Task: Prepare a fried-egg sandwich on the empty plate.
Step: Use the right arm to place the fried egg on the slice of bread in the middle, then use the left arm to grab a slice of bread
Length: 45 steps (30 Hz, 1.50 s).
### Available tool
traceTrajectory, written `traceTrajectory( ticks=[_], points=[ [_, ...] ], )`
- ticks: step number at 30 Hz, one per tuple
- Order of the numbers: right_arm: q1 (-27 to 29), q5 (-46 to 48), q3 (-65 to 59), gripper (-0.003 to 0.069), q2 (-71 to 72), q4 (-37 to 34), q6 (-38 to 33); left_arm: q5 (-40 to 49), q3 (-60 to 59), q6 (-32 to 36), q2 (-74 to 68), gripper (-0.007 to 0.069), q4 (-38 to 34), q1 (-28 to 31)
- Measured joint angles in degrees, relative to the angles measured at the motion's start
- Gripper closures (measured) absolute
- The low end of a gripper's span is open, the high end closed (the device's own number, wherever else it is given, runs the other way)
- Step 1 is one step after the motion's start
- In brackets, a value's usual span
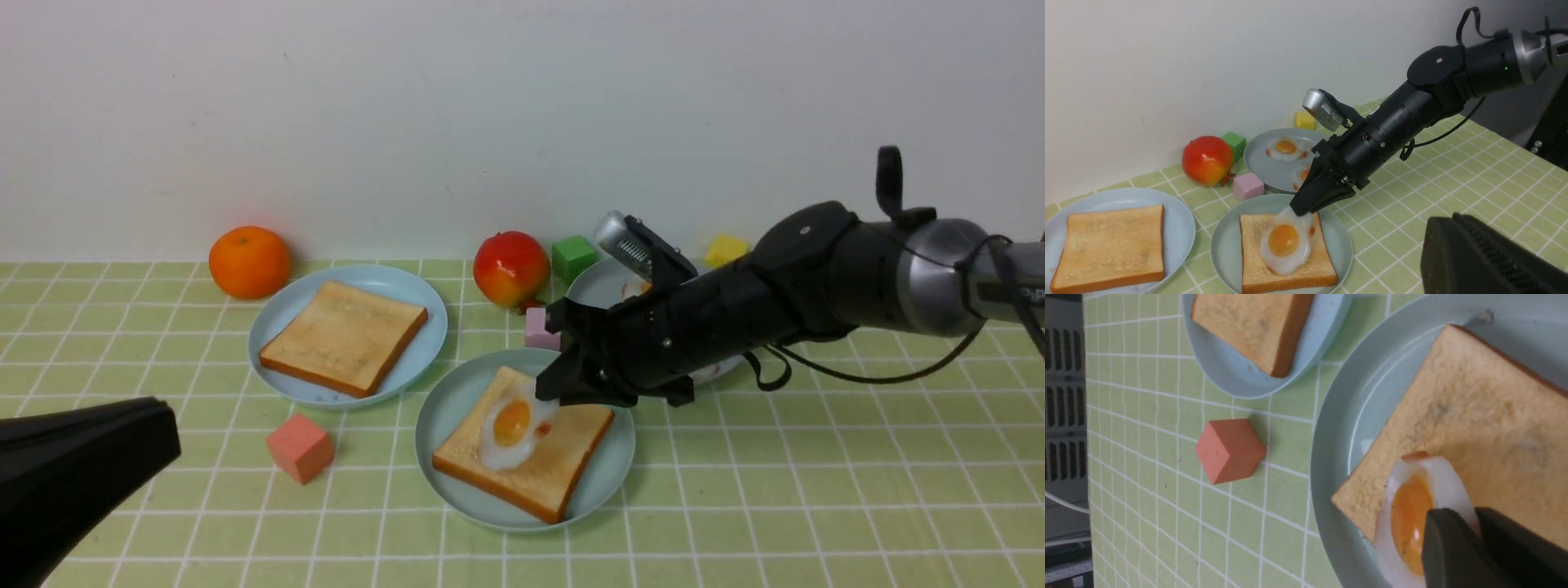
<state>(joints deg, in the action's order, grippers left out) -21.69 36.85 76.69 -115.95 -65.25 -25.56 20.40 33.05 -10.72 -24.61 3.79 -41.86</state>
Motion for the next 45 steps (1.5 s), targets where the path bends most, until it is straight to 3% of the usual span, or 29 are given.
traceTrajectory(
  ticks=[6,13,16,19,22,23,24,25,27,29,34,42,45],
  points=[
    [0.00,-2.95,0.00,0.0519,-0.53,2.46,0.11,0.00,0.00,0.00,0.00,0.0620,0.00,0.00],
    [2.96,-6.17,0.00,0.0255,1.23,11.29,0.11,1.38,0.00,-0.09,0.00,0.0609,-0.12,0.00],
    [5.33,-3.81,0.00,0.0229,3.89,14.10,0.11,3.12,0.00,-0.60,-0.33,0.0608,-0.32,0.00],
    [8.60,3.72,0.00,0.0267,10.19,20.37,0.83,5.59,0.00,-4.81,-3.42,0.0608,-0.44,0.00],
    [9.52,11.06,0.00,0.0365,16.68,27.70,4.02,6.63,0.00,-9.23,-9.60,0.0607,0.52,0.00],
    [9.58,13.29,0.00,0.0404,18.76,30.16,5.34,6.88,0.19,-10.62,-12.71,0.0607,1.26,0.00],
    [9.52,17.82,0.00,0.0493,23.43,34.83,8.46,7.50,1.13,-12.42,-18.16,0.0607,2.64,0.00],
    [9.51,17.82,0.00,0.0493,23.94,35.38,8.46,7.50,1.30,-12.42,-18.88,0.0607,2.64,0.00],
    [8.56,21.98,0.00,0.0607,30.39,41.85,12.88,8.78,5.07,-14.45,-28.52,0.0622,5.51,0.00],
    [7.58,23.63,0.00,0.0659,34.21,44.75,15.43,9.54,8.65,-14.80,-35.12,0.0638,7.07,0.19],
    [3.43,27.22,-0.14,0.0669,44.42,47.90,17.85,9.83,19.08,-13.36,-50.80,0.0638,7.30,5.63],
    [0.07,28.56,-8.26,0.0652,60.05,48.25,17.85,11.68,36.11,2.22,-71.41,0.0638,-3.79,19.03],
    [0.01,27.57,-12.81,0.0648,65.40,48.85,17.79,14.08,42.68,4.34,-77.82,0.0636,-4.88,21.49]
  ],
)
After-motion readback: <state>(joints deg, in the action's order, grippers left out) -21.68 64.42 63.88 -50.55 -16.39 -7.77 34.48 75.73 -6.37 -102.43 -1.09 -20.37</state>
